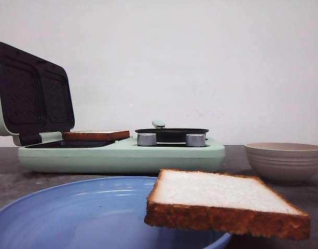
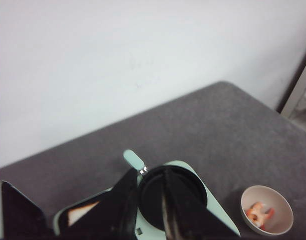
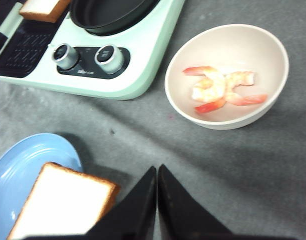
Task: Make breakfast with bread and shrimp
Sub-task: 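Raise the left gripper away from the grill, then grasp the second bread slice on the plate with the right gripper and lift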
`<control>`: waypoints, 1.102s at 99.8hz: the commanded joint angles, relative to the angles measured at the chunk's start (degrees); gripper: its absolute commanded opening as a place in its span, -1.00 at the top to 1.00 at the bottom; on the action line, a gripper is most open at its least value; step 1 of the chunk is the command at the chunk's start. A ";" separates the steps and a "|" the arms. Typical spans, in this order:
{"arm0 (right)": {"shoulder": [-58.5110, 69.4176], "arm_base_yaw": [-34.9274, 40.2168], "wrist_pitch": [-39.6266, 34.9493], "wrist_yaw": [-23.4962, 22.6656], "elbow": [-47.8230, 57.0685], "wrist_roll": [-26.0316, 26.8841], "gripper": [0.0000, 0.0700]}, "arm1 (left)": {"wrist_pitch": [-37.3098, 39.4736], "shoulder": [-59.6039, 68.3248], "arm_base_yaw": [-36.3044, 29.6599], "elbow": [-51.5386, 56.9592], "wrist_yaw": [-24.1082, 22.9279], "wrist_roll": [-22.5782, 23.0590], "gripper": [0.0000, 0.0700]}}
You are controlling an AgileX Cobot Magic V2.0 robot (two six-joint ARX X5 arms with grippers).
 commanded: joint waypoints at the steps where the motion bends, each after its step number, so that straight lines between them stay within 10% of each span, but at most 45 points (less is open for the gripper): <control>1: 0.37 0.22 0.28 -0.15 0.70 0.61 1.00 | 4.96 -1.88 -1.16 -4.13 -0.42 -0.63 0.99; 41: 0.42 0.92 -0.90 -0.15 0.70 0.98 1.00 | 36.22 -32.79 -0.52 -60.74 -3.26 -10.69 0.99; 110: 5.16 7.17 -2.78 -5.88 -2.80 10.34 1.00 | 28.22 -72.37 -0.15 -96.48 -3.02 -22.75 0.99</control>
